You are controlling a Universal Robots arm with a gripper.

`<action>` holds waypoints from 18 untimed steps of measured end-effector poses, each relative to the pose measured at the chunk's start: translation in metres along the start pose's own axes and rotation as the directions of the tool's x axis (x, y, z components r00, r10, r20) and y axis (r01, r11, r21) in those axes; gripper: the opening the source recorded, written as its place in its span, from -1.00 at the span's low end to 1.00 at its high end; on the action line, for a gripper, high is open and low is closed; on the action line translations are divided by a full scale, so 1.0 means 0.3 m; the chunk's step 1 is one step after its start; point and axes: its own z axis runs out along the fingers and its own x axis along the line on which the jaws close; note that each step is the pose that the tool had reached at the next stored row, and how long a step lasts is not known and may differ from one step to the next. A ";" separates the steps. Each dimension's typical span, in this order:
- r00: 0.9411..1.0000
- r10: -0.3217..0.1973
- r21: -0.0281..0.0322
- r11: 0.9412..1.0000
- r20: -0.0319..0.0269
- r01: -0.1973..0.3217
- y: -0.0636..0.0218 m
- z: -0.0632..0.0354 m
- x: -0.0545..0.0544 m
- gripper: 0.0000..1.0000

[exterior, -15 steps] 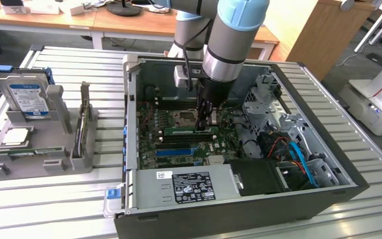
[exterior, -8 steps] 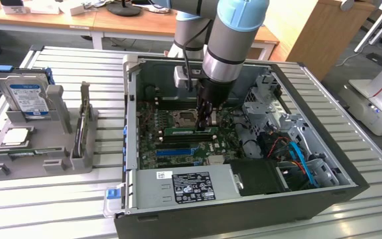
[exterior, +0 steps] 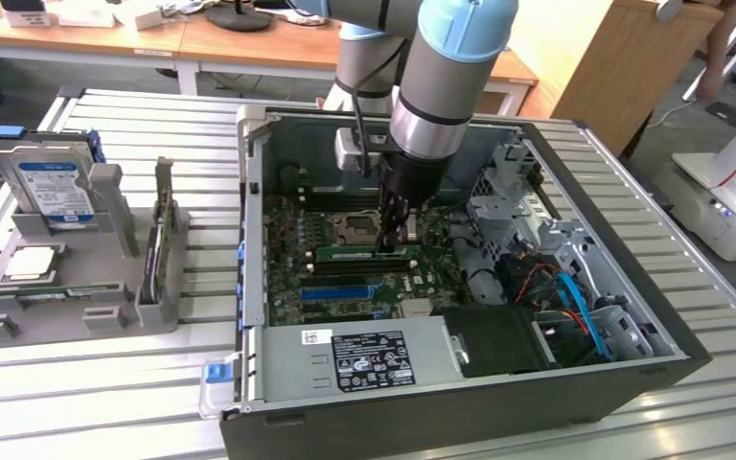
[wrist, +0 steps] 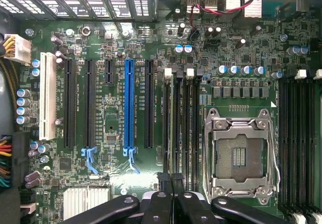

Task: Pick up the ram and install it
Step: 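Insert the ram into the slot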

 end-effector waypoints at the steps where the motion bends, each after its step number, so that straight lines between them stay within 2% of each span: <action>1: 1.000 0.000 0.000 1.000 0.000 0.000 0.000 0.000 0.000 -0.76; 18: 1.000 0.000 0.000 1.000 0.000 0.000 0.002 0.007 0.004 -0.76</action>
